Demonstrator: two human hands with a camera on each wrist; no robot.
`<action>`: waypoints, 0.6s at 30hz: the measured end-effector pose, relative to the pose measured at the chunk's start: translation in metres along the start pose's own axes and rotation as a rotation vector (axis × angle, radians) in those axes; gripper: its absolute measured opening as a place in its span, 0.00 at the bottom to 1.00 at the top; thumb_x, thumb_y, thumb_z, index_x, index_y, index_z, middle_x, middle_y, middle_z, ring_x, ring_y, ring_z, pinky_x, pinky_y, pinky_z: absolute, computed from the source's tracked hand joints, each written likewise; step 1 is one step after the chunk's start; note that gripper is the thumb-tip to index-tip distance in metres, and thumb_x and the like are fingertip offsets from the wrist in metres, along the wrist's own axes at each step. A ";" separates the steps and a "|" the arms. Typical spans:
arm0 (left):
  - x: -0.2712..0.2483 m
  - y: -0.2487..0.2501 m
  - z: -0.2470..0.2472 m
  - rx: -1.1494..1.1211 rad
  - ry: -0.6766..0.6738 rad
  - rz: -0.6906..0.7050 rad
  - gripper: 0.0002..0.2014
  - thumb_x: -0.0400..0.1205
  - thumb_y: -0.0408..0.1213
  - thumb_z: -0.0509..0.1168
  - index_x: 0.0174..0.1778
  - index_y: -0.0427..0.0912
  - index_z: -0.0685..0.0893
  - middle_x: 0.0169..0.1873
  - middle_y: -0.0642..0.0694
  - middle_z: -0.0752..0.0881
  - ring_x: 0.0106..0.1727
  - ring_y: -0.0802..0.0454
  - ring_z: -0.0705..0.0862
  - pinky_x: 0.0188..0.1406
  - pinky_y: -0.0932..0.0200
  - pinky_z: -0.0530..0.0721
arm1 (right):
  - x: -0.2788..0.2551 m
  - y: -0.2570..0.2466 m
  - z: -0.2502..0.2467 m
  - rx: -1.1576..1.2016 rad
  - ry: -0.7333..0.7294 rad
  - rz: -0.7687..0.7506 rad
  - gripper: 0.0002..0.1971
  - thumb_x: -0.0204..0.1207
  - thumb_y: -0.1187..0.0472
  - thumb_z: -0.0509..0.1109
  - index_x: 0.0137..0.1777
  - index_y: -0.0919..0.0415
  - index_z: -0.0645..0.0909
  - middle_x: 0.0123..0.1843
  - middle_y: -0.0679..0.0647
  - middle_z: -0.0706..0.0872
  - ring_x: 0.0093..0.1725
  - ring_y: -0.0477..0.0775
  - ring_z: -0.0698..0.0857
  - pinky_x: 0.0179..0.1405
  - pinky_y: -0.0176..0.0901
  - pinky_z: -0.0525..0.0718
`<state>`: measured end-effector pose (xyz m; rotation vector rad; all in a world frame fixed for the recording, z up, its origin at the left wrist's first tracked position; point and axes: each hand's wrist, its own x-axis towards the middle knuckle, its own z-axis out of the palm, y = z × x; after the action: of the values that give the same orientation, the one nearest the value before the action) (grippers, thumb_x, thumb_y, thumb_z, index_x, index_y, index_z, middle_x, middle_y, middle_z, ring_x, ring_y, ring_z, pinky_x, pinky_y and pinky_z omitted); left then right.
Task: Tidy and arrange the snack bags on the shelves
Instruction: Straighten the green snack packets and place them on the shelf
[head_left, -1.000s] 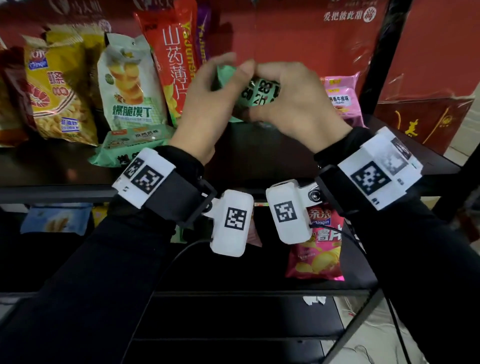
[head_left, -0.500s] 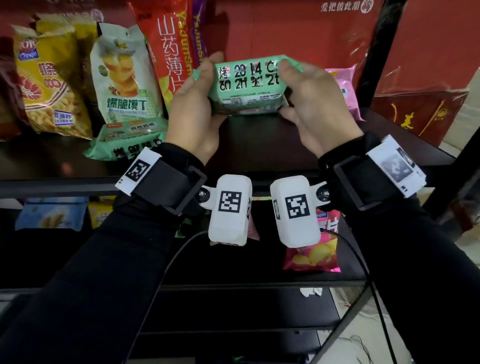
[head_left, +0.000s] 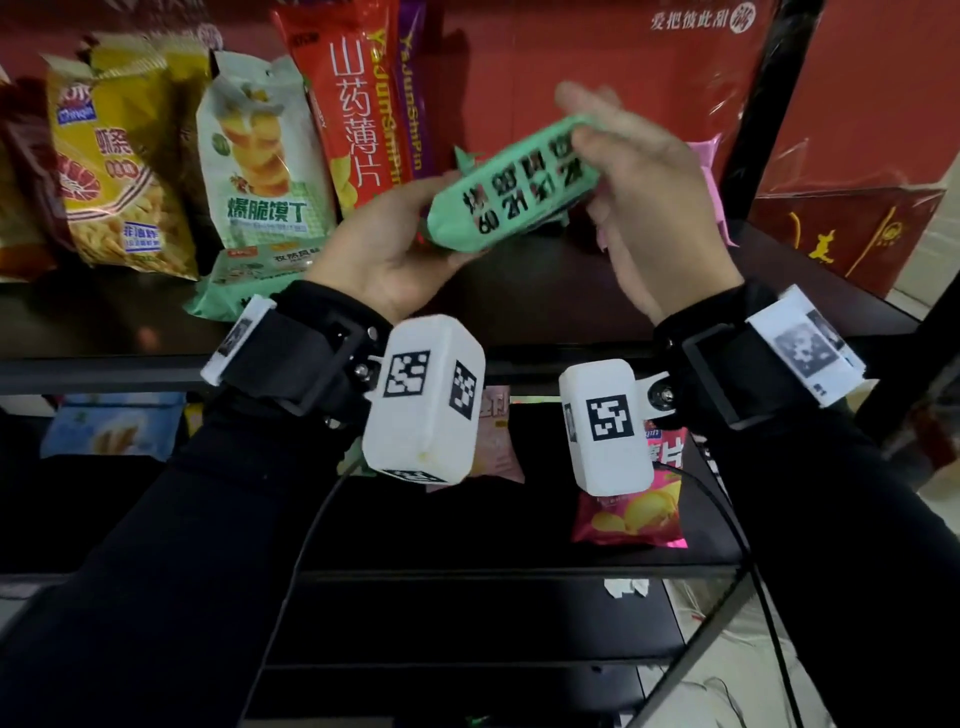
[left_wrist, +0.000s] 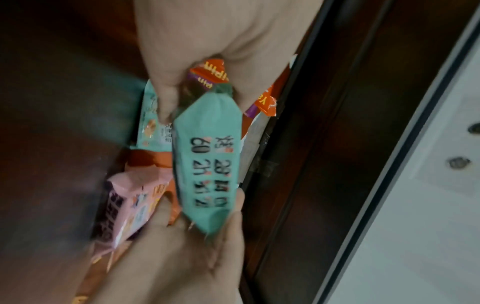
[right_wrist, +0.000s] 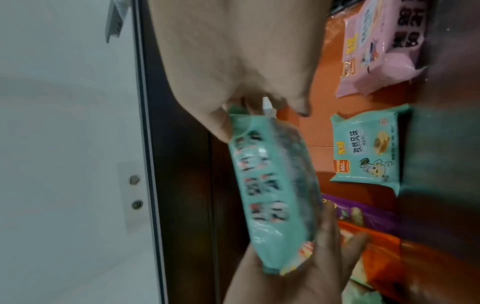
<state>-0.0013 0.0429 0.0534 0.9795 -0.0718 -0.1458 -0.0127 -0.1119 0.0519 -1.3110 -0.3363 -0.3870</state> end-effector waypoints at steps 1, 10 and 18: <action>0.002 -0.003 -0.002 0.001 0.011 0.062 0.14 0.84 0.27 0.59 0.65 0.33 0.78 0.56 0.37 0.85 0.54 0.43 0.86 0.49 0.49 0.87 | 0.001 0.000 -0.003 0.001 -0.036 0.064 0.14 0.81 0.62 0.65 0.65 0.58 0.81 0.74 0.54 0.77 0.74 0.52 0.76 0.71 0.47 0.78; 0.003 -0.015 -0.011 0.460 -0.085 0.484 0.33 0.77 0.15 0.63 0.78 0.35 0.64 0.59 0.54 0.83 0.54 0.64 0.86 0.53 0.66 0.83 | 0.010 0.007 -0.021 -0.043 0.071 0.242 0.05 0.78 0.67 0.70 0.43 0.58 0.79 0.55 0.52 0.89 0.58 0.55 0.86 0.66 0.52 0.79; 0.009 -0.019 -0.001 0.405 0.115 0.354 0.23 0.82 0.39 0.68 0.73 0.38 0.74 0.59 0.45 0.87 0.59 0.51 0.86 0.60 0.51 0.85 | 0.004 0.013 -0.009 0.140 0.070 0.074 0.15 0.75 0.80 0.66 0.57 0.64 0.79 0.44 0.53 0.86 0.38 0.44 0.88 0.34 0.34 0.84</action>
<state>0.0059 0.0318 0.0369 1.3598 -0.1725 0.2601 -0.0032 -0.1182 0.0400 -1.1670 -0.2504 -0.3399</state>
